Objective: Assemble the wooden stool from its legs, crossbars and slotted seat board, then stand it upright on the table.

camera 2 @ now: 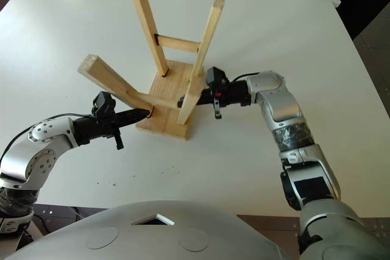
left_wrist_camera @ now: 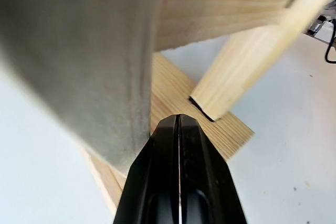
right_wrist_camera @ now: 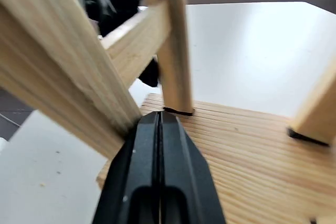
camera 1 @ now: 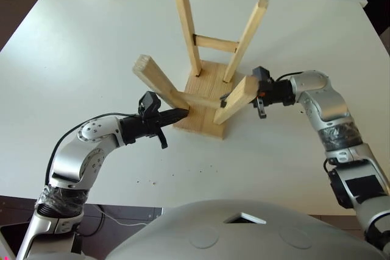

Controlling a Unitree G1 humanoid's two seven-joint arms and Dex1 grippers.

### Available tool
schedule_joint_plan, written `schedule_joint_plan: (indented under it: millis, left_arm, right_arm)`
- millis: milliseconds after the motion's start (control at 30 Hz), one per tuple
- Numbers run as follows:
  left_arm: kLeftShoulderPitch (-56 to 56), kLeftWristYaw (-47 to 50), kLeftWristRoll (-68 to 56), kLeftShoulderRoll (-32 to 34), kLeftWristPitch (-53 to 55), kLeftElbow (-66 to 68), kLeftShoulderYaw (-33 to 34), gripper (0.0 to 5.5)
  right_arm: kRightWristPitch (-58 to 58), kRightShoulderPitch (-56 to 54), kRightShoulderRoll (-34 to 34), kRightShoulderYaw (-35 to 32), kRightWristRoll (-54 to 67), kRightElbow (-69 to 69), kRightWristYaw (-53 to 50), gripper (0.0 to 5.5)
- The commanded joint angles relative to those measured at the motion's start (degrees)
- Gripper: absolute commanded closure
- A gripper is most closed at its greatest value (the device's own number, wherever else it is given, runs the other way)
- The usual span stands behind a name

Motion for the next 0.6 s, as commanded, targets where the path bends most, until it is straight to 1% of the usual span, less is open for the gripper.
schedule_joint_plan:
  millis: [33, 133, 200, 300, 500, 600]
  left_arm:
    - [-2.7, -2.4, 2.2, 1.6, -2.5, 4.5, 1.6, 5.48]
    - [-5.3, -3.5, 3.5, 1.4, -4.0, 8.3, 2.0, 5.48]
    - [-7.0, -3.6, 5.1, 0.8, -5.7, 11.2, 1.7, 5.48]
    - [-8.1, -3.0, 6.3, -0.4, -7.6, 13.5, 1.9, 5.48]
    - [-8.1, -1.0, 7.2, -2.2, -9.0, 14.4, 3.4, 5.48]
    - [-6.0, 0.2, 6.3, -2.6, -8.3, 12.8, 4.8, 5.48]
  right_arm:
    - [9.8, 4.2, -1.7, 1.2, 5.9, -12.2, -1.6, 5.50]
    - [12.6, 5.0, -1.4, 1.2, 6.7, -15.4, -4.8, 5.50]
    - [12.2, 5.2, -1.6, -0.2, 5.7, -14.2, -7.1, 5.50]
    - [11.9, 7.6, -3.6, -2.4, 6.5, -15.9, -8.3, 5.50]
    - [11.3, 19.7, -11.4, -5.2, 8.5, -25.7, -6.6, 5.50]
    - [10.0, 25.3, -16.0, -8.0, 9.3, -28.3, -4.6, 5.50]
